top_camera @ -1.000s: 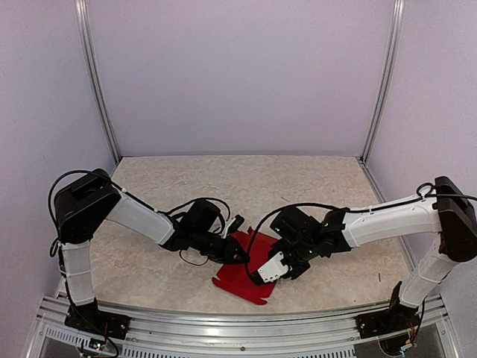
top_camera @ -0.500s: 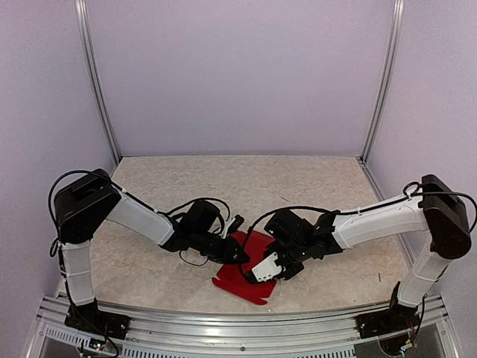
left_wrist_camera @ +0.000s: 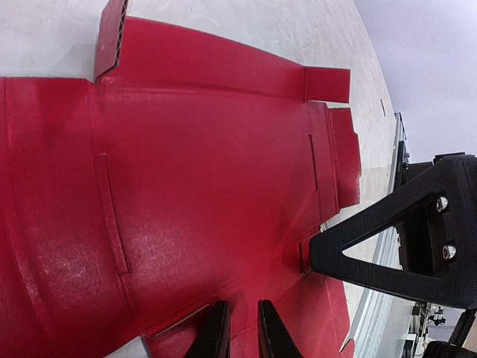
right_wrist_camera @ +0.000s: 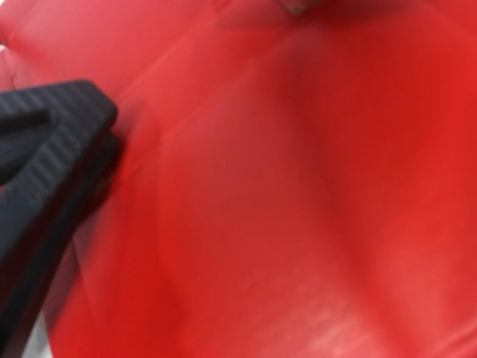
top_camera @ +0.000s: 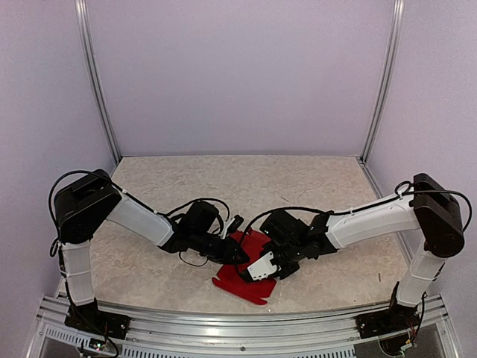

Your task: Fold the paper box

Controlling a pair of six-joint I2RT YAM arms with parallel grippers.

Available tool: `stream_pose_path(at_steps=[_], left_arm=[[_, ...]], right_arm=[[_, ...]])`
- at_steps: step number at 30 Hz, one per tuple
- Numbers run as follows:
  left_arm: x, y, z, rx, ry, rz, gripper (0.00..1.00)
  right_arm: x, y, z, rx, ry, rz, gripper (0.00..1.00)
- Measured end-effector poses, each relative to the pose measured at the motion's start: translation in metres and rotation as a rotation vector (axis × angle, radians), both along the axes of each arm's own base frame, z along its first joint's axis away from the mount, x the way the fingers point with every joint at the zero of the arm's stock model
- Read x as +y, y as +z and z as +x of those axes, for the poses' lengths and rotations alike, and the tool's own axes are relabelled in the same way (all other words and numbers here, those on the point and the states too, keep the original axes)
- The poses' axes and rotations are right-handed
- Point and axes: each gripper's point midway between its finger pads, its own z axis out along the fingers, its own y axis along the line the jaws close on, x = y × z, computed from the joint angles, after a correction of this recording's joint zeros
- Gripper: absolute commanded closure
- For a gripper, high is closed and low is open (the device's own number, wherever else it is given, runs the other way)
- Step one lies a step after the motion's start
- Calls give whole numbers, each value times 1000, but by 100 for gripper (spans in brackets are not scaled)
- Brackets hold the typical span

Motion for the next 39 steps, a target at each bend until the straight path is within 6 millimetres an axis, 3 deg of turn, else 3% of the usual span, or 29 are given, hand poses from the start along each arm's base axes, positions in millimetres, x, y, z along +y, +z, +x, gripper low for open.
stream_pose_path(at_steps=[39], left_arm=[[2, 0, 1, 1, -2, -13, 85]], right_arm=[[-1, -7, 0, -24, 4, 38, 68]])
